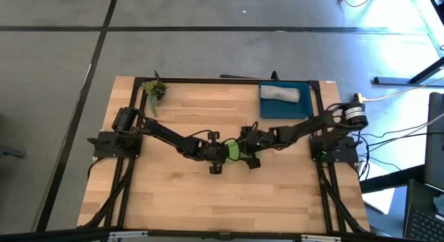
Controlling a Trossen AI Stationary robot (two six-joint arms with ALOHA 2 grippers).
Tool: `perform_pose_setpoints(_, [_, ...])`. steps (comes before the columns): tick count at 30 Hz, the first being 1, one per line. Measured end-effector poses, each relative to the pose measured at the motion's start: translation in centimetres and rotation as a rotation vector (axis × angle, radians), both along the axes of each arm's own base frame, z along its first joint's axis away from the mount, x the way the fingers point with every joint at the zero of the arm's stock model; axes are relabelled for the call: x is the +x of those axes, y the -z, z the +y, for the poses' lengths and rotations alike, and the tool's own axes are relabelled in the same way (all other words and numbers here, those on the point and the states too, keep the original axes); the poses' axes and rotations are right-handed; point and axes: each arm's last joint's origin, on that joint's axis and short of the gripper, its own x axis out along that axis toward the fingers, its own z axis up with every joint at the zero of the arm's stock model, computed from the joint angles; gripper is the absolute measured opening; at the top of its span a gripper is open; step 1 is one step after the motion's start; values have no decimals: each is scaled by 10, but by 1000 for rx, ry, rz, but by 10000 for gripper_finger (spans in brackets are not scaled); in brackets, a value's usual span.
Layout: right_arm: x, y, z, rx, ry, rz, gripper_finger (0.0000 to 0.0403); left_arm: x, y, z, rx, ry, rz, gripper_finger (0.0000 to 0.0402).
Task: Roll microfiber towels into tight, uniform cylinder then place into a basket
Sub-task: Put the rolled gray microfiber cloth into the blue bin
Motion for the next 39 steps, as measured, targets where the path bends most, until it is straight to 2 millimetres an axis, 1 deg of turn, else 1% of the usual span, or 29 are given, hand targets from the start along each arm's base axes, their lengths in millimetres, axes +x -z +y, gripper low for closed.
perform_pose_setpoints(4, [5,13,-11,54,-7,12,383,0,0,0,0,0,-1,82])
perform_pose_setpoints(9, [8,24,-19,126,-9,22,383,0,0,0,0,1,-2,82])
perform_pose_setpoints(12, [9,29,-23,178,-11,34,383,0,0,0,0,1,-2,82])
perform_pose_setpoints(17, [10,34,-27,209,-26,36,383,0,0,0,0,1,-1,82])
perform_pose_setpoints(22, [9,31,-26,233,-51,33,383,0,0,0,0,1,-2,82])
perform_pose_setpoints(30, [6,11,-28,295,-72,-16,383,0,-1,0,0,1,-3,82])
perform_pose_setpoints(36, [5,14,-25,295,-73,15,383,0,-1,0,0,1,-3,82])
perform_pose_setpoints(39, [4,19,-23,255,-60,38,383,0,-1,0,0,1,-3,82])
